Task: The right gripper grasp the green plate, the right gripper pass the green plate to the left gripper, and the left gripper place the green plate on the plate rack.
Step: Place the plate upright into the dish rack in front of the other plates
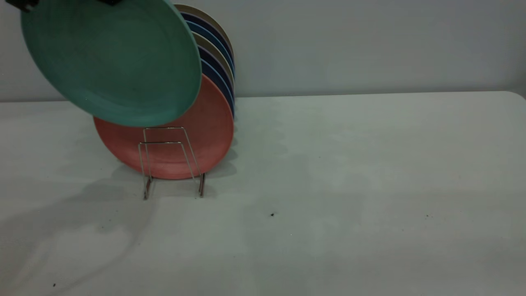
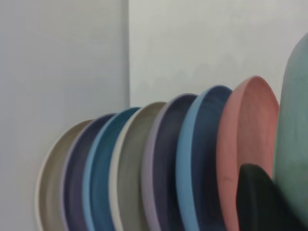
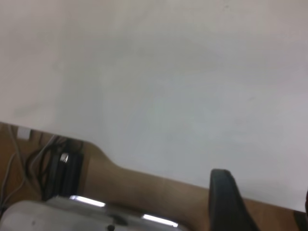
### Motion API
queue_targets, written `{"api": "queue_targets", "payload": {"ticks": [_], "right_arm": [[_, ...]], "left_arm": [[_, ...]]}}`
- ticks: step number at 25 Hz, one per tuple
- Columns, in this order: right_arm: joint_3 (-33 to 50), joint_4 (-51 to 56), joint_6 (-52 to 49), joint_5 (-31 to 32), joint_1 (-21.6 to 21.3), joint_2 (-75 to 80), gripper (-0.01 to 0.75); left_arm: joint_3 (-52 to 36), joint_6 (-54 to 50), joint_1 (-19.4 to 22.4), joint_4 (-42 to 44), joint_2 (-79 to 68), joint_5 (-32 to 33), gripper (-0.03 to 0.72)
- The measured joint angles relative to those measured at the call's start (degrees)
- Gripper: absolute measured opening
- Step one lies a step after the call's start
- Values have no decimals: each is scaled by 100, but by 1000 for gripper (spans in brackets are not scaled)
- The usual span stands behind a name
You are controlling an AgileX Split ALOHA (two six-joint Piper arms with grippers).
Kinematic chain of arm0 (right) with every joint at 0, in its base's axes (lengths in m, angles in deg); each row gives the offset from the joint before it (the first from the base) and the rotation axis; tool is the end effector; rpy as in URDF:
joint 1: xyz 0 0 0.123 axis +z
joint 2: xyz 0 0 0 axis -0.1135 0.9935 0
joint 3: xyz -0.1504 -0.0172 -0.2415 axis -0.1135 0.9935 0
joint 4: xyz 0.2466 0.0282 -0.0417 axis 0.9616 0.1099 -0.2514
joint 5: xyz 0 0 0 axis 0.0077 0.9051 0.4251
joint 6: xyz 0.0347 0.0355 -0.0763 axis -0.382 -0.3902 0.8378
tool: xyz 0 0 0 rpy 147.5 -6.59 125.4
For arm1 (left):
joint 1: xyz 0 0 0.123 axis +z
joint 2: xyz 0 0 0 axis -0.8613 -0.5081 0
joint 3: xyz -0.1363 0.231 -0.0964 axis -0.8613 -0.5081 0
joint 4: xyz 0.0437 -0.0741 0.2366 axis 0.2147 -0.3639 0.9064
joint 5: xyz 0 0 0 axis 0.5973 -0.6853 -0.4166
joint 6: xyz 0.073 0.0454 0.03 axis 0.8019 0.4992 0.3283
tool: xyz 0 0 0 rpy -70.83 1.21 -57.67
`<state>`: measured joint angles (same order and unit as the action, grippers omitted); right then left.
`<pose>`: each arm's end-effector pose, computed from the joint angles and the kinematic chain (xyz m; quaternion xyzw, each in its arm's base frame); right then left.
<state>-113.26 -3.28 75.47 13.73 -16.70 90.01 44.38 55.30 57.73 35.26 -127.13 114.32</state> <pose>0.0569 0.0223 0.2644 -0.0895 0.9353 0.1029 0.3266 0.3816 -0.0541 0.2784 0.6762 0.6149 0.0499 0.4026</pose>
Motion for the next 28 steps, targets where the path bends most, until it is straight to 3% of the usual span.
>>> {"api": "queue_targets", "payload": {"ticks": [9, 28], "right_arm": [[39, -107, -129, 39, 0, -1009, 411], [39, -132, -159, 39, 0, -1061, 411]], "left_arm": [[0, 0, -128, 0, -205, -244, 107], [0, 1, -215, 0, -375, -376, 107]]}}
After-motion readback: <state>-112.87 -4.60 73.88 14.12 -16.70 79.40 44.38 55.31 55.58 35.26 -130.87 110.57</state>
